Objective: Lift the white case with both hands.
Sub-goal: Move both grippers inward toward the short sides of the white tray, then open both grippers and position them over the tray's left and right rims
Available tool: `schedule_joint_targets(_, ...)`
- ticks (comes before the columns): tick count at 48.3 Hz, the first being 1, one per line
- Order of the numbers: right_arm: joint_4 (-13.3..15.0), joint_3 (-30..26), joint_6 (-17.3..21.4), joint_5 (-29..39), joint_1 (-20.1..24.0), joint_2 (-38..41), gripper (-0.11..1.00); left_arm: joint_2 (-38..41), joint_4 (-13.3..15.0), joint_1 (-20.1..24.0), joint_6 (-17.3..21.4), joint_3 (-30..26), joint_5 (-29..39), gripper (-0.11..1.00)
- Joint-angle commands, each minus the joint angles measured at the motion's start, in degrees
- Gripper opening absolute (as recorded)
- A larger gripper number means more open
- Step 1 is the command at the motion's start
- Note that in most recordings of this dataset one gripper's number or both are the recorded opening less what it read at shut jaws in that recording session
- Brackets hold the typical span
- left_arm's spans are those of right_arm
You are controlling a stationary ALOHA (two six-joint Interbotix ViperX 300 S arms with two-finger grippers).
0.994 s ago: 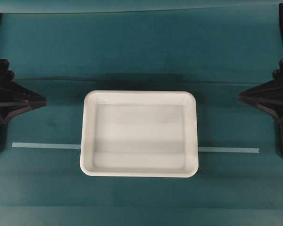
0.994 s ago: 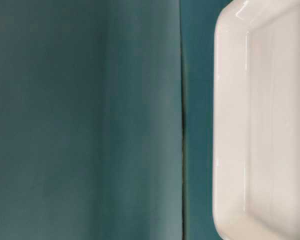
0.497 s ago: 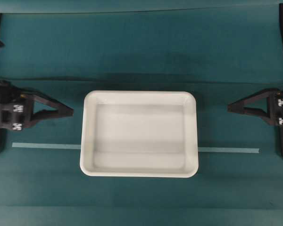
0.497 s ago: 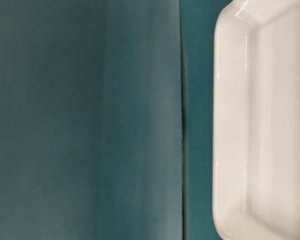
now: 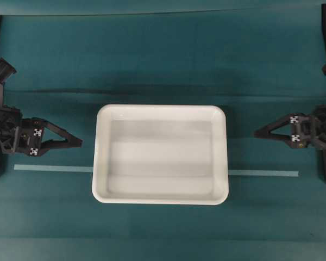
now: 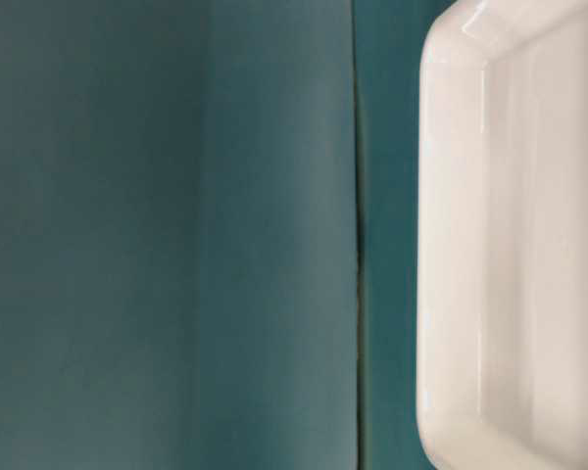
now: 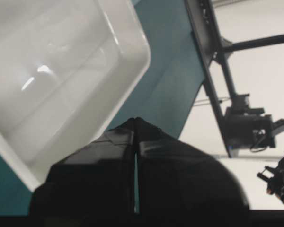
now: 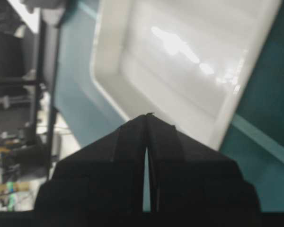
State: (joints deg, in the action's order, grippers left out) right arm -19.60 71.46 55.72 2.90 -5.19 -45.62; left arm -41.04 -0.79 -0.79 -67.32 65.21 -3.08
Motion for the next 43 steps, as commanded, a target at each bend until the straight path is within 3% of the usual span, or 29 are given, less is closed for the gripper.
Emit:
schedule_joint_targets(1, -0.2, -0.5, 0.0, -1.1, 0.3, 4.0, 0.04, 1.4, -0.2, -0.1, 0.1, 0.1, -0.3, -0.03)
schedule_joint_targets(5, -0.2, -0.6, -0.3, -1.1, 0.8, 6.5, 0.15, 1.6, -0.2, -0.1, 0.1, 0.6, -0.3, 0.00)
schedule_joint_targets(11, 0.3, -0.8, -0.4, -2.1, 1.4, 9.8, 0.47, 2.1, -0.2, -0.1, 0.1, 1.3, -0.2, 0.14)
schedule_joint_targets(17, 1.2, -1.5, -0.7, -3.5, 1.7, 12.7, 0.79, 3.1, -0.2, -0.1, 0.1, 1.8, 0.0, 0.47)
schedule_joint_targets(21, 1.2, -1.8, -0.9, -4.6, 1.8, 14.2, 0.92, 4.0, -0.2, -0.1, 0.0, 2.3, 0.6, 0.71)
schedule_joint_targets(25, 1.2, -2.0, -0.9, -4.7, 1.9, 15.5, 0.94, 4.4, -0.2, -0.1, 0.0, 2.6, 0.6, 0.91)
schedule_joint_targets(28, 1.2, -2.1, -0.7, -4.7, 2.0, 16.4, 0.94, 4.7, -0.2, -0.1, 0.0, 3.2, 0.4, 0.99)
schedule_joint_targets(37, 0.4, -2.1, 0.3, -5.7, 4.0, 19.0, 0.94, 4.7, -0.1, 0.0, 0.0, 6.2, -3.6, 0.94)
schedule_joint_targets(43, -0.3, -1.1, 0.8, -10.4, 6.2, 20.7, 0.94, 5.9, -0.2, 1.1, 0.0, 9.6, -9.2, 0.95)
